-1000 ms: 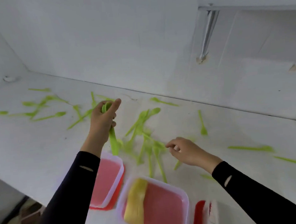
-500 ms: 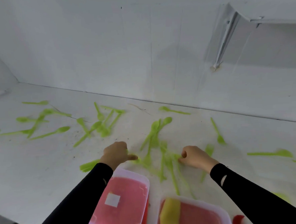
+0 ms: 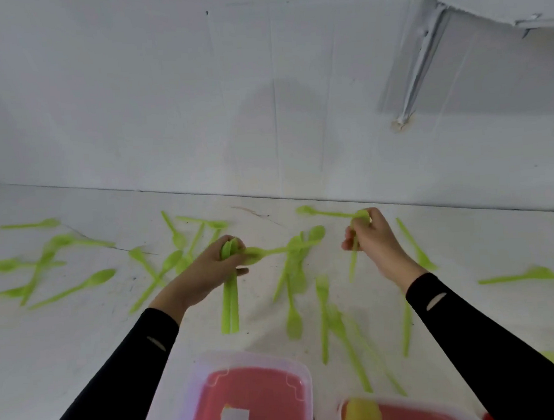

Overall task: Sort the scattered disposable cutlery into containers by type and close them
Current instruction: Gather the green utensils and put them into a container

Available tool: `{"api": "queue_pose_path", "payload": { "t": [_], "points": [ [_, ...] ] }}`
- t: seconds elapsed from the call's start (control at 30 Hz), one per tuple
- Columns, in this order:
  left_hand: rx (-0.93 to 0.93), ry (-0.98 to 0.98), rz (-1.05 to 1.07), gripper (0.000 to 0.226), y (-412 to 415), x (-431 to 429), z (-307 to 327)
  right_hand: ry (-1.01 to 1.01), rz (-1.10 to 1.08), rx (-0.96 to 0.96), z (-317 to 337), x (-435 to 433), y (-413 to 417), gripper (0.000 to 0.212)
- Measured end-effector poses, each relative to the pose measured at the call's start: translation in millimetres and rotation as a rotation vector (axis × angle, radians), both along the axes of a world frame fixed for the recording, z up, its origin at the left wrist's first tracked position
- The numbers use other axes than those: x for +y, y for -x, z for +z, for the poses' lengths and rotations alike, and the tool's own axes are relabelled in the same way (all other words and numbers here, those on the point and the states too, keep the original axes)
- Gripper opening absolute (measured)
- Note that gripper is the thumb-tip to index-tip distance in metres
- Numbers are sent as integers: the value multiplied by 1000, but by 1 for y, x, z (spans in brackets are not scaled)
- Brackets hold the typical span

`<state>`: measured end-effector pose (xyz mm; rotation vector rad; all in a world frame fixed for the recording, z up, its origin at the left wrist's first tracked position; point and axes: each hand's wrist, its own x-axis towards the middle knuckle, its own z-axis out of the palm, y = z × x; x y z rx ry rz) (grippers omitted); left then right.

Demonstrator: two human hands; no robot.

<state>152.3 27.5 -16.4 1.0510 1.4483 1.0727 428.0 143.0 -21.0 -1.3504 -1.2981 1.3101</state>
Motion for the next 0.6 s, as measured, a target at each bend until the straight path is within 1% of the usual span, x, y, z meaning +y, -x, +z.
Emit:
{"api": "queue_pose_path", "payload": {
  "t": [0.07, 0.1, 0.2, 0.23, 0.3, 0.33, 0.37, 0.43, 0.5, 0.53, 0.6],
  "points": [
    [-116, -75, 56, 6, 4, 9, 8, 18, 7, -177, -8, 13, 12, 4],
    [-174, -101, 85, 10, 6, 14, 11, 45, 24, -269, -12, 20, 19, 10],
    [-253, -160, 179, 15, 8, 30, 19, 92, 125, -521, -26, 31, 35, 47],
    [-267, -174, 195, 14, 7, 36, 20, 75, 160, -573, -29, 33, 40, 54],
    [-300, -195, 233, 13, 3, 50, 18, 31, 217, -645, -39, 38, 48, 53],
    [-284, -198, 252, 12, 1, 56, 17, 14, 232, -684, -44, 40, 51, 52],
    [-219, -193, 259, 11, -2, 64, 14, 4, 240, -725, -48, 43, 53, 51],
    [45, -155, 201, 6, -9, 79, 5, -8, 255, -815, -54, 47, 57, 53],
    [295, -100, 89, 21, -18, 92, -9, -32, 283, -903, -57, 48, 60, 52],
    [379, -83, 42, 28, -24, 99, -18, -43, 291, -928, -58, 47, 61, 51],
    [544, -70, -19, 33, -36, 111, -37, -43, 287, -934, -58, 47, 62, 49]
  ]
}}
